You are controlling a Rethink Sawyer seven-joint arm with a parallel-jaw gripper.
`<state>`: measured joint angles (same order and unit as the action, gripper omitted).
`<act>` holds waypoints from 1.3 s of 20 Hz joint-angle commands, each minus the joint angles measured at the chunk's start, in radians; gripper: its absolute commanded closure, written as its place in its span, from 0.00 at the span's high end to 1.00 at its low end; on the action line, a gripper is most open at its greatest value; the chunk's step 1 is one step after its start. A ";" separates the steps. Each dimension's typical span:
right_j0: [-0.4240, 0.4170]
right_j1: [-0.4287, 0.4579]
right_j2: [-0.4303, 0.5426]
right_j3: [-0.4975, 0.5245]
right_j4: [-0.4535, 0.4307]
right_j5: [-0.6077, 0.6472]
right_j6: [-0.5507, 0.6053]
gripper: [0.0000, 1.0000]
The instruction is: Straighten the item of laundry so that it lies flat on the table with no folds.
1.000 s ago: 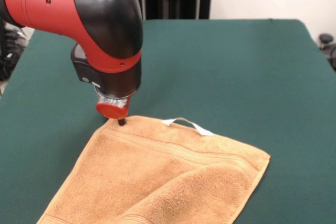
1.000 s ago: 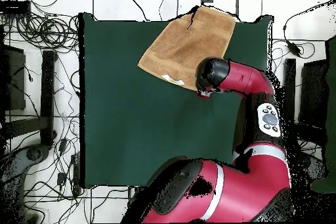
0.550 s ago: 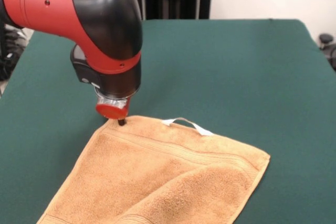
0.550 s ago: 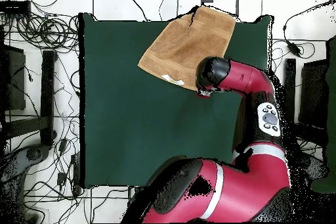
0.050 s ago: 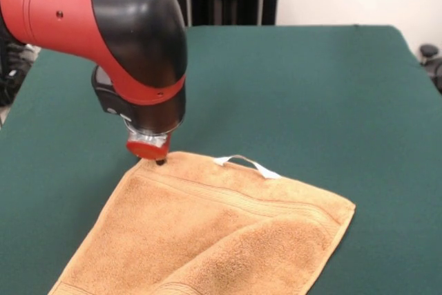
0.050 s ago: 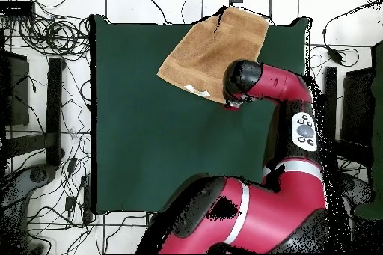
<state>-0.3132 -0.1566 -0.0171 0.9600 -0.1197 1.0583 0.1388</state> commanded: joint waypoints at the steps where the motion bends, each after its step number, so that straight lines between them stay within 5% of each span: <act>1: 0.025 0.245 -0.066 -0.013 -0.112 0.115 0.239 0.00; 11: 0.041 0.272 -0.092 -0.085 -0.106 0.202 0.236 0.00; 19: -0.030 0.182 -0.016 0.174 -0.128 -0.325 0.260 0.00; 26: 0.010 0.156 -0.067 0.275 -0.225 -0.707 0.360 0.00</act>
<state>-0.2739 -0.1869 -0.0647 1.0340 -0.1346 0.9322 0.1388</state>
